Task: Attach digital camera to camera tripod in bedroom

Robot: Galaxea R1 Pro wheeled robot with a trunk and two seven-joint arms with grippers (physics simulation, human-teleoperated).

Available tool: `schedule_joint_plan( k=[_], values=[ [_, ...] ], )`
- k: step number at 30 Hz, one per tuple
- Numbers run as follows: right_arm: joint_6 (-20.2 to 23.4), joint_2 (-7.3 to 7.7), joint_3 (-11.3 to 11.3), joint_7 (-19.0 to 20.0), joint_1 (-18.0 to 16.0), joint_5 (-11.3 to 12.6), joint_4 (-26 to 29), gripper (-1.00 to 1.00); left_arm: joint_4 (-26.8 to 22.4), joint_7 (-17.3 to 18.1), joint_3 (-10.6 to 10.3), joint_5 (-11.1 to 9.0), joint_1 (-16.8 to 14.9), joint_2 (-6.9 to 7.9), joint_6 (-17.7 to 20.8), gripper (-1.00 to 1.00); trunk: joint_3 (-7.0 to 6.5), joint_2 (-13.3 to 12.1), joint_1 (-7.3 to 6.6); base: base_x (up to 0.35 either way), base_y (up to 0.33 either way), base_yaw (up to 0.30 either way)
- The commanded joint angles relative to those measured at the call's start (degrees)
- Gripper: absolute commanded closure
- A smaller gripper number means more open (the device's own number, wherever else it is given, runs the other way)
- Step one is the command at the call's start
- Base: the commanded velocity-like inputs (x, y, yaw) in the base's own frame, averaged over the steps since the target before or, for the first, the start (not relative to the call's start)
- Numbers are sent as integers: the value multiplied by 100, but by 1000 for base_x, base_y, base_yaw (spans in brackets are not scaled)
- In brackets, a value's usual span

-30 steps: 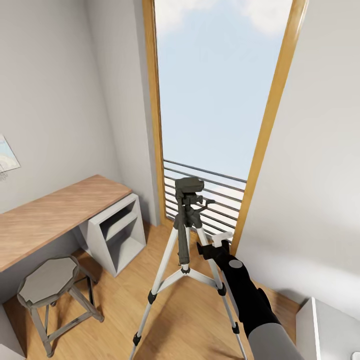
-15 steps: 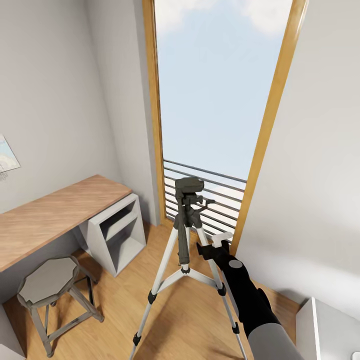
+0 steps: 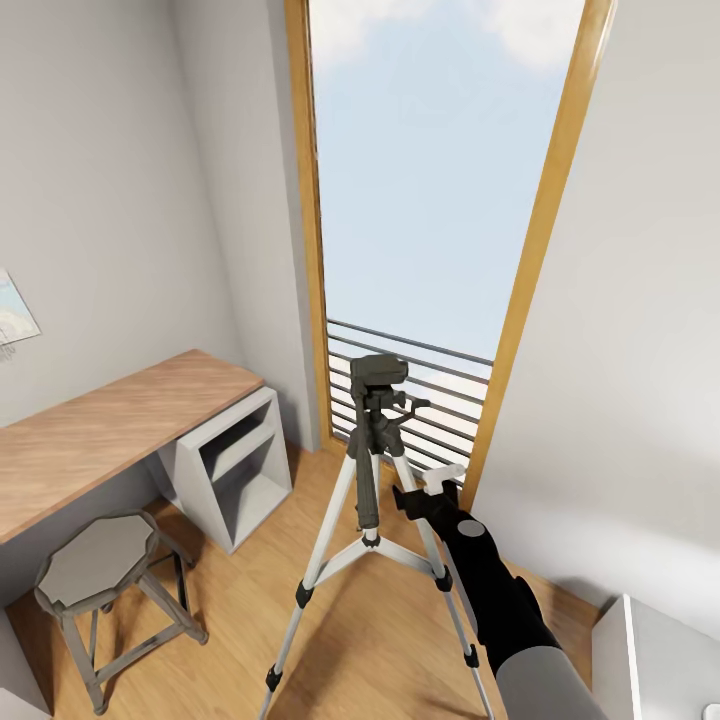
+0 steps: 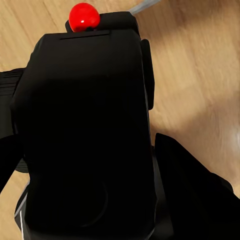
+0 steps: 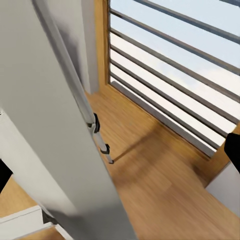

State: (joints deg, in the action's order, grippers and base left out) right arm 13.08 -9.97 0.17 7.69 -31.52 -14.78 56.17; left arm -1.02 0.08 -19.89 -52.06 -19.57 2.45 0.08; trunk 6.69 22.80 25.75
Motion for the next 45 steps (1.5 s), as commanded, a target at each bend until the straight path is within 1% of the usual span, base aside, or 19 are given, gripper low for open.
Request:
schedule_joint_plan(
  k=[1,9,19,31,32,38,45],
  values=[
    [30,-3,7,36,-3,-60,12,-100,-3,0,-47,-41,-3,1,1,100,12,12,3,0,0,0],
    [28,-3,1,54,-3,-60,8,-100,-3,0,-50,-41,-2,1,1,100,12,12,3,11,0,0],
    [28,-3,1,57,-3,-60,8,-100,-2,0,-58,-41,-3,9,1,100,12,12,3,134,0,0],
    [28,-3,1,64,-4,-57,8,-100,-3,0,-59,-41,-2,10,1,100,12,12,3,14,0,0],
    [28,-3,1,79,-4,-57,8,100,-3,0,-59,-41,-2,10,1,100,12,12,3,2,0,0],
    [28,-3,1,286,-3,-59,8,100,-1,0,-59,-41,-1,10,1,100,12,12,3,0,0,0],
    [28,-3,2,365,-3,-65,13,100,-3,0,-59,-41,-3,10,1,100,12,12,3,0,0,0]
  ],
)
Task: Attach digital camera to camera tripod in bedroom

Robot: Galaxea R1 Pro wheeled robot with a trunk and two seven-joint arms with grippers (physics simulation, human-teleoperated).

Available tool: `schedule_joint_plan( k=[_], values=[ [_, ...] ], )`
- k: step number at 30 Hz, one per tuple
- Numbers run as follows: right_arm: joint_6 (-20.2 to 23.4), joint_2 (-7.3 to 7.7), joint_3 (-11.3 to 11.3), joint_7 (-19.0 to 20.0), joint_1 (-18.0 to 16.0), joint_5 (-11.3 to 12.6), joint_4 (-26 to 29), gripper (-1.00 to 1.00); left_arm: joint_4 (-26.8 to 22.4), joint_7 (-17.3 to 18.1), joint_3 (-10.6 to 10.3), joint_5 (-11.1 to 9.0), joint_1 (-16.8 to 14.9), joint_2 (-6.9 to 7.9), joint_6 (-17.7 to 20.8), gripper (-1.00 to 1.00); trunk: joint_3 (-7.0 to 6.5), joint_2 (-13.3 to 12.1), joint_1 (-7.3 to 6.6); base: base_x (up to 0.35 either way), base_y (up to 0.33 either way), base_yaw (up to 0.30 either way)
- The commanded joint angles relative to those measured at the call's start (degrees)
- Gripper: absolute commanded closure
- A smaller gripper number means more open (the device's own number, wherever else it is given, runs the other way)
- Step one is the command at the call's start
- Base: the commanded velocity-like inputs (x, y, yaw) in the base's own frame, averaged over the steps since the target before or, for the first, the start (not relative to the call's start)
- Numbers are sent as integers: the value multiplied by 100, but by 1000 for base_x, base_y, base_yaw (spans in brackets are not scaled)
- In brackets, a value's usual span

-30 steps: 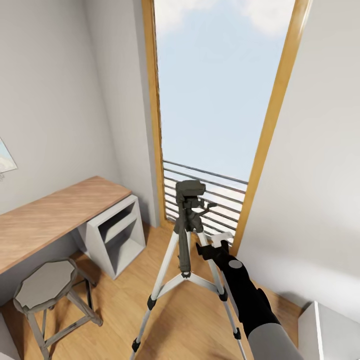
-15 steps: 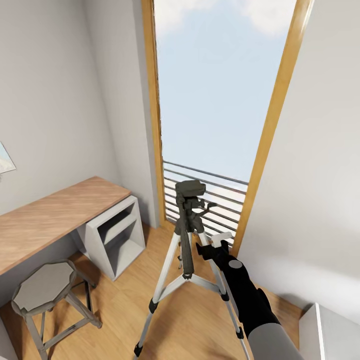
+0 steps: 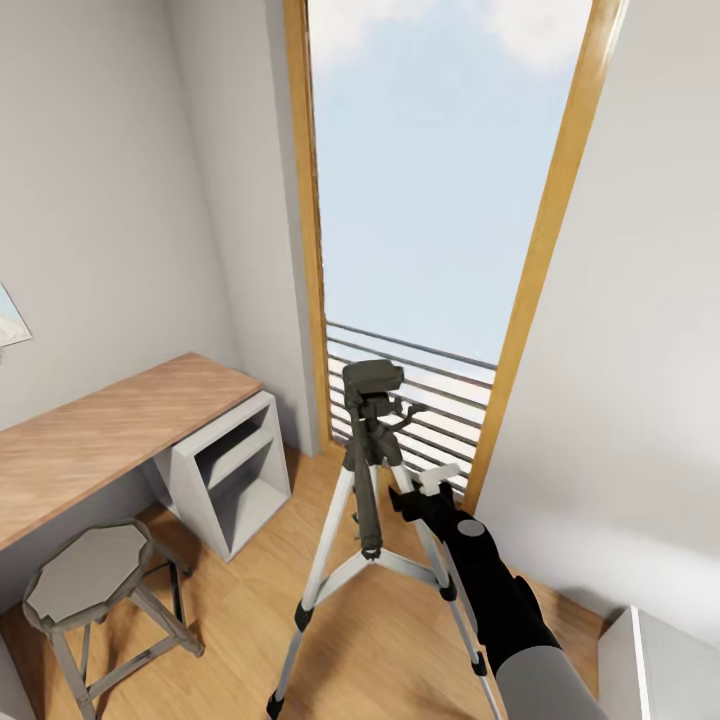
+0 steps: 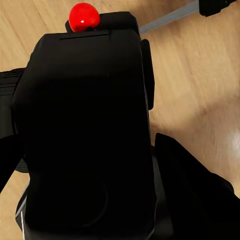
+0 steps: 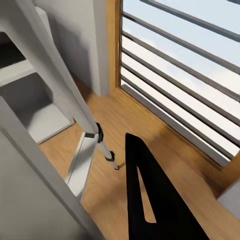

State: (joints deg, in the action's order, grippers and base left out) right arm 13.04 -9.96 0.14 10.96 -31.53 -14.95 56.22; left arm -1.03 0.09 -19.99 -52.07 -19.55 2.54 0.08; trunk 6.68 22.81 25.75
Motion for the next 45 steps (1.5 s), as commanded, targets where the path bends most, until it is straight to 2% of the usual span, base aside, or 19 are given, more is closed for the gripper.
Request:
schedule_joint_plan(
  k=[1,8,13,14,17,19,21,22,27,31,38,45],
  values=[
    [26,-4,5,73,-2,-49,31,100,-3,0,-49,-40,-4,1,1,100,13,11,3,0,0,0],
    [33,-4,12,364,-2,-36,209,100,-3,0,-49,-40,-4,1,1,100,13,11,3,0,0,0],
    [88,-4,18,903,78,-2,823,100,-3,0,-49,-40,-4,-3,1,100,13,11,3,0,0,0],
    [102,-4,22,1177,223,12,1208,100,-3,0,-49,-40,-4,-4,1,100,13,11,3,0,0,0],
    [112,-4,30,1518,504,26,1757,100,-3,0,-49,-40,-4,-1,1,100,13,11,3,0,0,0],
    [117,-4,46,1871,864,171,2279,100,-3,0,-49,-40,-4,0,1,100,13,11,3,0,0,0],
    [118,-4,53,1998,973,292,2428,100,-3,0,-49,-40,-4,1,1,100,13,11,3,0,0,0],
    [120,-4,61,2090,1043,432,2524,100,-3,0,-49,-40,-3,1,1,100,13,11,3,0,0,0],
    [124,1,65,2228,1135,879,2663,100,-3,0,-49,-40,-3,0,1,100,13,11,3,0,0,0],
    [158,106,65,2262,1156,1145,2735,100,-3,0,-49,-40,-4,1,1,100,13,11,3,0,0,0],
    [576,192,65,2277,1166,1286,2868,100,-3,0,-49,-40,-4,1,1,100,13,11,3,0,0,0],
    [765,205,73,2232,1167,1260,2903,100,-3,0,-43,-40,-4,-11,1,100,13,11,3,-36,0,0]
  ],
)
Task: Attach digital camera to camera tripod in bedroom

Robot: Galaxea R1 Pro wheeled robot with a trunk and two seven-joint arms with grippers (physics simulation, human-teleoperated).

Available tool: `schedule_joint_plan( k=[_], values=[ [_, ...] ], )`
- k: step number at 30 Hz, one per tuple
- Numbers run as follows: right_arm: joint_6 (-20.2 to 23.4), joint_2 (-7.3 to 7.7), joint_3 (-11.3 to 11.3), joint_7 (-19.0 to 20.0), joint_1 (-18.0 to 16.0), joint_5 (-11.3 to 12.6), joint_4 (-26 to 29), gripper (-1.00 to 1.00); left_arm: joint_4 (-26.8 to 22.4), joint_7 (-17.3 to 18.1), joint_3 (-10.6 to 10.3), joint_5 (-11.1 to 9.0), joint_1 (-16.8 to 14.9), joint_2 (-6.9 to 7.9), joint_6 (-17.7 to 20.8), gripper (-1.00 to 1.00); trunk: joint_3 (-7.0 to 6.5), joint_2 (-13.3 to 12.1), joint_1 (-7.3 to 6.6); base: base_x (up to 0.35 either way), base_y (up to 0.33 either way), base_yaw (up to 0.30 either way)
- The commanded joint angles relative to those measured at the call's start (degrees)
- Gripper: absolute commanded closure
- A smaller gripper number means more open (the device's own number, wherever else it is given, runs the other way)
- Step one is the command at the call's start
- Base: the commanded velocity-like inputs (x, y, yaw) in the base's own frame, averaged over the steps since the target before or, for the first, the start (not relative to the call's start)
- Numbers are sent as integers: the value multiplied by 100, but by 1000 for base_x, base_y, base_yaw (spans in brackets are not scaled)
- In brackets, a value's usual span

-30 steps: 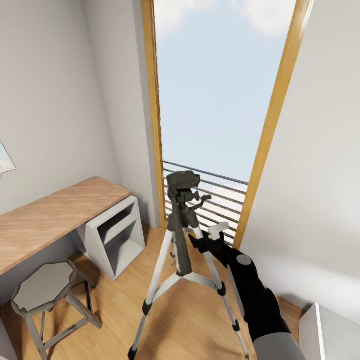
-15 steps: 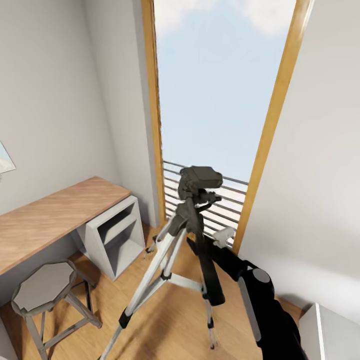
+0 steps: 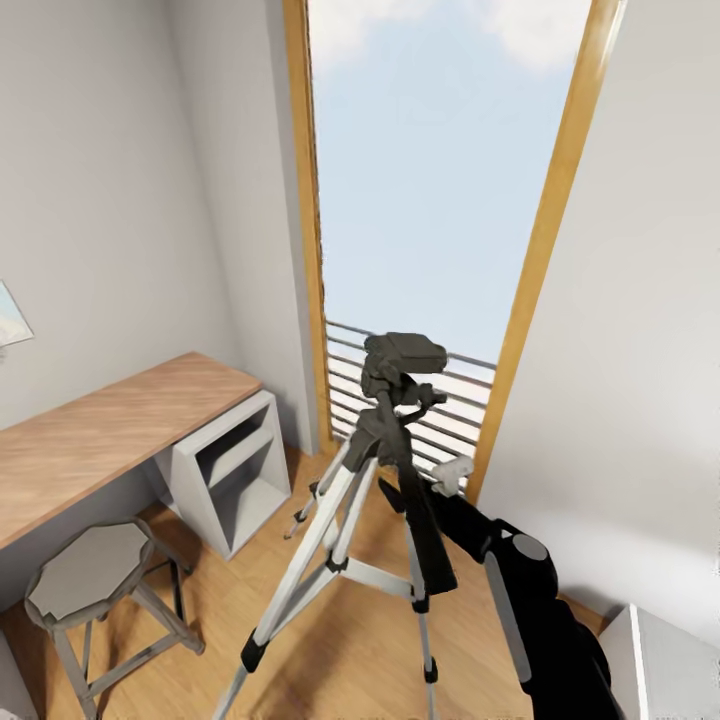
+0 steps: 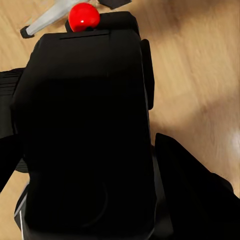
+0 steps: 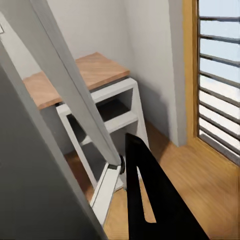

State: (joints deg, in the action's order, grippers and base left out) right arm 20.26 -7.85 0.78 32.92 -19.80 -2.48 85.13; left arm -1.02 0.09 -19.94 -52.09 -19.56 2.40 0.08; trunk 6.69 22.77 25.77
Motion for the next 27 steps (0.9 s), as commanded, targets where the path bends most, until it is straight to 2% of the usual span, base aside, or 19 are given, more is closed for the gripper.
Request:
schedule_joint_plan(
  k=[1,15,17,20,23,27],
  values=[
    [44,-6,8,32,-6,7,12,100,-3,0,-47,-40,-3,1,1,100,12,15,1,-196,0,0],
    [166,-15,22,-101,-6,-24,12,100,-4,-7,-37,-39,-3,-4,-3,100,12,15,1,-311,0,0],
    [113,50,88,-164,-6,-116,71,100,-8,-31,-74,-42,5,-30,-68,100,13,15,2,0,0,0],
    [102,45,121,-280,-6,-117,124,100,-9,-30,-74,-43,5,-28,-71,100,13,15,2,0,0,0],
    [117,7,120,-230,-6,-133,78,100,-11,-28,-72,-45,5,-23,-72,100,13,15,2,0,0,0],
    [118,78,124,-317,-6,-268,93,100,-12,-25,-71,-47,5,-21,-77,100,13,15,2,0,0,0]
  ],
)
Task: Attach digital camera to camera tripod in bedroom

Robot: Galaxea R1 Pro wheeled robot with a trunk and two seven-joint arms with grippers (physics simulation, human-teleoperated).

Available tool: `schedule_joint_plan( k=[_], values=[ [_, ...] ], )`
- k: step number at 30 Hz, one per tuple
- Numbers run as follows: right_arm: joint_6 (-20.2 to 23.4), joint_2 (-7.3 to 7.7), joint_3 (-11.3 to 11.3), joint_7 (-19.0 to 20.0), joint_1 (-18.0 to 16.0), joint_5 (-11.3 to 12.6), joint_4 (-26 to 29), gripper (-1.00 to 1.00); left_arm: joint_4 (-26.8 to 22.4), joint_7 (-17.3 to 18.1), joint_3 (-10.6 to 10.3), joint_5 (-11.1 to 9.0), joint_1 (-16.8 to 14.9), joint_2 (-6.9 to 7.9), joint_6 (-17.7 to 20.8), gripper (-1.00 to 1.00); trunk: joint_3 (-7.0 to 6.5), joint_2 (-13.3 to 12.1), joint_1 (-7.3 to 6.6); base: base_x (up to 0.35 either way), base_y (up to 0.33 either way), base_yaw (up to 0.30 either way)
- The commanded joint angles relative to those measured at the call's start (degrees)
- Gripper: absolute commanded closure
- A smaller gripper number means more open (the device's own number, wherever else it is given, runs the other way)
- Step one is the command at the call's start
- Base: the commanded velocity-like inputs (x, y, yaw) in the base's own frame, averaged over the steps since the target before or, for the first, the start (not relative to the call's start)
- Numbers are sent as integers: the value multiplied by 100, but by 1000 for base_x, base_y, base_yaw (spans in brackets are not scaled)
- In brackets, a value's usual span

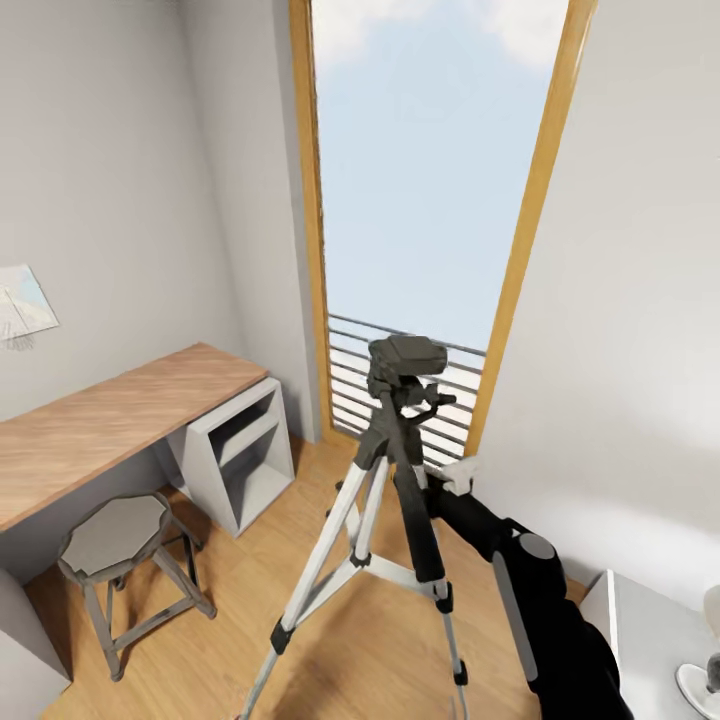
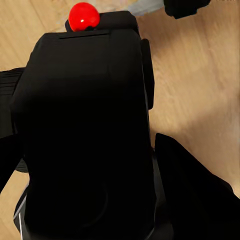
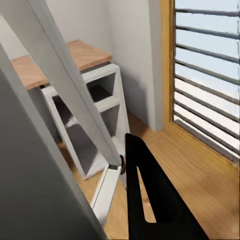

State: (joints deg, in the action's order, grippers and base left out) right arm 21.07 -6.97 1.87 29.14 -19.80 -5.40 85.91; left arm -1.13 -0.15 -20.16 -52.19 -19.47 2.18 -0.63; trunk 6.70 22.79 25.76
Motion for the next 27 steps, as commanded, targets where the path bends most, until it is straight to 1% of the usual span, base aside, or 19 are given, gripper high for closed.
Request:
schedule_joint_plan(
  k=[1,10,11,12,13,17,24,26,27],
  values=[
    [38,8,14,37,-7,-23,18,100,-1,-2,-49,-37,-4,1,-7,100,12,14,3,0,0,0],
    [44,36,-8,10,-7,-42,142,100,-1,0,-48,-37,-4,1,-8,100,12,14,3,0,0,0],
    [45,36,-7,7,-7,-96,150,100,-1,-1,-48,-37,-4,1,-8,100,12,14,3,0,0,0],
    [47,37,-6,-4,-7,-48,156,100,-1,-1,-48,-37,-4,1,-8,100,12,14,3,0,0,0],
    [48,37,-7,-15,-7,-50,161,100,-1,-1,-48,-37,-4,1,-8,100,12,14,3,0,0,0],
    [68,38,-25,-159,-7,-87,184,100,-1,-3,-48,-37,-4,1,-8,100,12,14,3,0,0,0],
    [92,38,-41,-405,-7,-80,188,100,-1,-3,-49,-37,-4,1,-8,100,12,14,3,0,0,0],
    [95,38,-43,-473,-7,-117,189,100,-1,-3,-49,-37,-4,1,-8,100,12,14,3,0,0,0],
    [96,35,-44,-510,-7,-179,189,100,-1,-3,-49,-37,-4,1,-8,100,12,14,3,0,0,0]
  ],
)
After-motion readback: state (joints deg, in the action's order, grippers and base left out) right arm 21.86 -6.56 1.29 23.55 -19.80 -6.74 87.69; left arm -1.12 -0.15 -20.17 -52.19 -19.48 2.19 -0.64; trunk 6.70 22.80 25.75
